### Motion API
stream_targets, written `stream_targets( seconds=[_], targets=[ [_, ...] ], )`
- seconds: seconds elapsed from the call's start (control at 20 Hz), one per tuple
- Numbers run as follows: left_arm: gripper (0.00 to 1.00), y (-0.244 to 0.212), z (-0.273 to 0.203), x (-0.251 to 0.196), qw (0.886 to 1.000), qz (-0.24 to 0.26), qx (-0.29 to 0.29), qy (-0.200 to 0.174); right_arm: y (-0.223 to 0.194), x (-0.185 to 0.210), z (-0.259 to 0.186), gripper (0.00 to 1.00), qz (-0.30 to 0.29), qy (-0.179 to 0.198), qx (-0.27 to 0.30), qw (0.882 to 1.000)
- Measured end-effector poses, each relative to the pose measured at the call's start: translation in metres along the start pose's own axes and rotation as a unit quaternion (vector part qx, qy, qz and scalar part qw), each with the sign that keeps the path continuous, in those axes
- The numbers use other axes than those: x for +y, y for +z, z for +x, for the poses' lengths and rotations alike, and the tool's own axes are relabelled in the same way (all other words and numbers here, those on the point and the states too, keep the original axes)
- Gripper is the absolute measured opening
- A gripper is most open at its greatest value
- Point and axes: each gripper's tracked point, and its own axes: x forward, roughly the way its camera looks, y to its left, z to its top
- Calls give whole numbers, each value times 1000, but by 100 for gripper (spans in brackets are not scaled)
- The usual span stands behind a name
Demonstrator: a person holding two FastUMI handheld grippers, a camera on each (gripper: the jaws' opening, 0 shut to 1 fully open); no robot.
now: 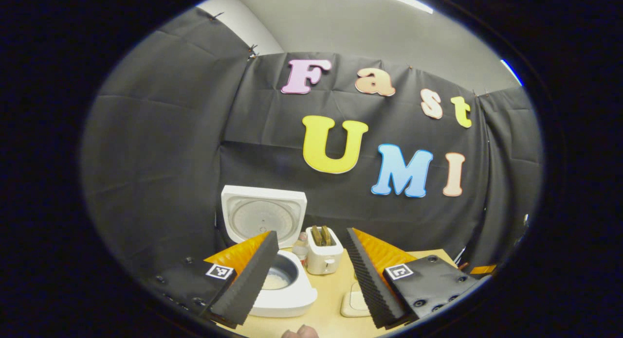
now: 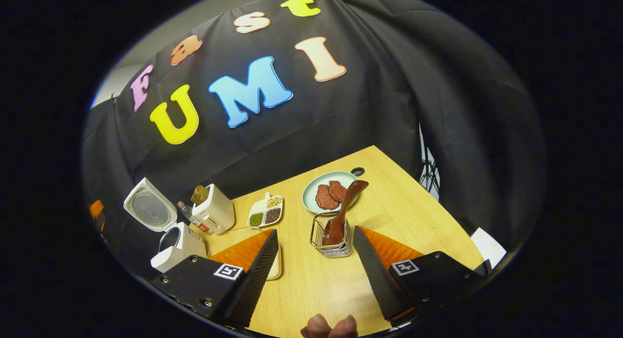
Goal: Close the left gripper, press the button to open the rice cooker; take a wooden spoon from the chopstick holder with the right hand, scoop a spoonful of rice and pour it into the rice cooker, then put the wooden spoon back into the chopstick holder.
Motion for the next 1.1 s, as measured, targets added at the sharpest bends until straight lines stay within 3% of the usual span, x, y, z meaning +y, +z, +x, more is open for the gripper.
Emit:
stream_targets(
  seconds=[0.15, 0.25, 0.45, 0.6, 0.7, 0.75, 0.95, 1.0, 1.05, 1.1],
  targets=[
    [97, 14, 38, 40, 1000, -3, -12, -2, -1, 33, -32, 95, -47, -18, -27, 998],
    [94, 29, 68, 60, 1000, -11, -21, 2, 2, 49, -49, 95, -69, -36, -44, 996],
    [97, 57, 132, 86, 999, -28, -42, 18, -7, 75, -68, 96, -113, -45, -29, 992],
    [94, 68, 173, 101, 997, -35, -55, 30, -5, 87, -79, 96, -114, -47, -28, 992],
    [100, 70, 205, 106, 997, -31, -51, 41, -7, 90, -85, 96, -117, -50, -23, 992],
    [94, 72, 226, 107, 997, -27, -49, 44, -8, 90, -87, 96, -121, -54, -21, 991],
    [94, 51, 286, 113, 998, -9, -20, 56, -13, 92, -97, 96, -148, -63, -14, 987],
    [100, 41, 297, 114, 998, -6, -9, 58, -11, 90, -98, 96, -156, -66, -13, 985],
    [94, 31, 304, 117, 998, -2, 3, 62, -7, 91, -99, 96, -162, -67, -16, 984],
    [94, 21, 310, 121, 997, 1, 18, 69, -5, 93, -98, 96, -164, -66, -17, 984]
  ],
)
